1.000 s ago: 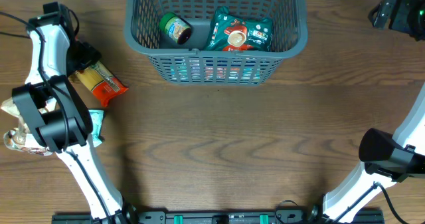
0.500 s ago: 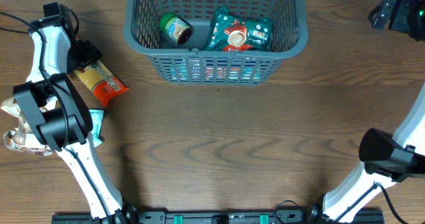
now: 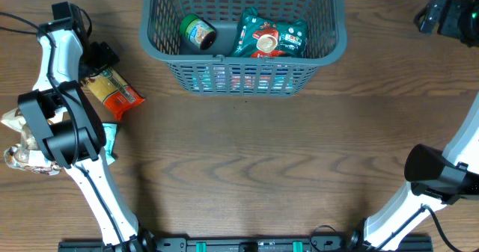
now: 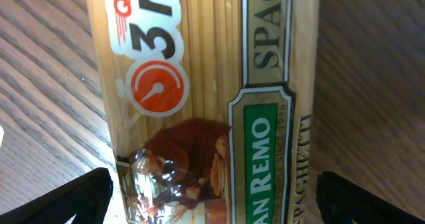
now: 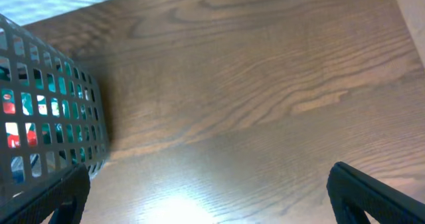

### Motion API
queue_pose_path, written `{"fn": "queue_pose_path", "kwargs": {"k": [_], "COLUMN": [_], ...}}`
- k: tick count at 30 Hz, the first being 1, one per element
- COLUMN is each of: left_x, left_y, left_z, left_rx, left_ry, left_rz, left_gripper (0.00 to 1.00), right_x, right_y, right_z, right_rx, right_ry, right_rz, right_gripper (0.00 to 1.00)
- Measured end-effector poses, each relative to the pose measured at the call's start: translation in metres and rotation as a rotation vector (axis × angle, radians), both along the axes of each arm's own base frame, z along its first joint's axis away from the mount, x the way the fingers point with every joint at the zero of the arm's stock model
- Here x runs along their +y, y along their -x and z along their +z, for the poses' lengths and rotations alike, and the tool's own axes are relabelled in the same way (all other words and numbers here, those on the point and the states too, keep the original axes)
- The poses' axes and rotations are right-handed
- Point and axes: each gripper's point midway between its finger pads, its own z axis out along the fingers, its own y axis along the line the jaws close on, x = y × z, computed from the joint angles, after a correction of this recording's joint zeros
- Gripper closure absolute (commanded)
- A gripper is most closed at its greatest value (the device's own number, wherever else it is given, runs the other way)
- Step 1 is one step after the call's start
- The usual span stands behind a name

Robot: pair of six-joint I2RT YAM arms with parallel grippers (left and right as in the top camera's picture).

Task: Pack container
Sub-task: 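Move the left gripper to the spaghetti package and grasp it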

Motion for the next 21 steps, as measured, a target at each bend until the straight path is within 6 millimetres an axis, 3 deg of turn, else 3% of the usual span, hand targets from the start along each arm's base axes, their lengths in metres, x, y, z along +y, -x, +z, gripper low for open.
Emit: {"fn": "queue_pose_path", "kwargs": {"k": [15,21], "left_x": [0.000,-0.001], "left_y": [-0.008,-0.005], "left_z": [0.001,-0.012], "left_rx": [-0.035,-0.007], "left_ry": [0.004,0.013], "left_rz": [0.001,0.003], "left_gripper": [0.02,0.01], "right_x": [0.002,0.002], "right_y": [0.006,0.006], "right_z": [-0.006,-0.006], "right_rx": [0.033,0.034], "right_ry": [-0.011,-0.011], "right_rz": [0.000,0.000], "right_gripper": [0.01,0.01]}}
